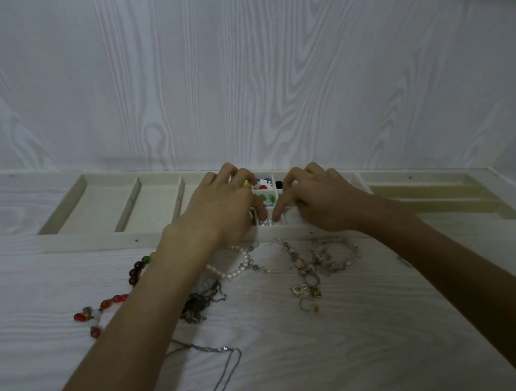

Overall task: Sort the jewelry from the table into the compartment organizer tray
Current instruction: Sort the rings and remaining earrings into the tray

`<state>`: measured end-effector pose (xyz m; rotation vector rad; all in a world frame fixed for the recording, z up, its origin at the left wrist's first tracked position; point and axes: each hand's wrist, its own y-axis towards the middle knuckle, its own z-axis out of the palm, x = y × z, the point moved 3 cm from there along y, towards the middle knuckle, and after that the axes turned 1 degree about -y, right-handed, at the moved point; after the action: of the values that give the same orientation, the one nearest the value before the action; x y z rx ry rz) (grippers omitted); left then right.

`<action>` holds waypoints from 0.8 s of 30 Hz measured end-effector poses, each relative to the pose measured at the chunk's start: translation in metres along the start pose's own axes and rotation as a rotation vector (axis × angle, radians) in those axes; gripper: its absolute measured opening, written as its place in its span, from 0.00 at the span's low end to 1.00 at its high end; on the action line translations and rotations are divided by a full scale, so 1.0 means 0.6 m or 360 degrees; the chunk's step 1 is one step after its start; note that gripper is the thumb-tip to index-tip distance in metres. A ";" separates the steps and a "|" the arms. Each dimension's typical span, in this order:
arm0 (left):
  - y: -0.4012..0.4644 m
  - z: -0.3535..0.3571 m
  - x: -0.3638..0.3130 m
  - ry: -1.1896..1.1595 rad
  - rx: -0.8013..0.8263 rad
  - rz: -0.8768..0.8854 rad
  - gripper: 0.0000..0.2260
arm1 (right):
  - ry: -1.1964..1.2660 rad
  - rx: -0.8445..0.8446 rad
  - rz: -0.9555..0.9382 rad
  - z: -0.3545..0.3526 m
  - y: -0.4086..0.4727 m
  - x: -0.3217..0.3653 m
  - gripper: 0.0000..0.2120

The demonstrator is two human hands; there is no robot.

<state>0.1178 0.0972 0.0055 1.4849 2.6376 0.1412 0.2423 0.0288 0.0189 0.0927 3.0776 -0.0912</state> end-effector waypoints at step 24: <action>0.002 -0.005 -0.003 -0.0037 -0.0037 0.0018 0.16 | 0.0015 0.0026 0.0038 -0.013 0.002 0.009 0.22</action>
<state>0.1195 0.0965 0.0086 1.4854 2.6010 0.1539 0.2362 0.0309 0.0263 0.1314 3.0846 -0.1148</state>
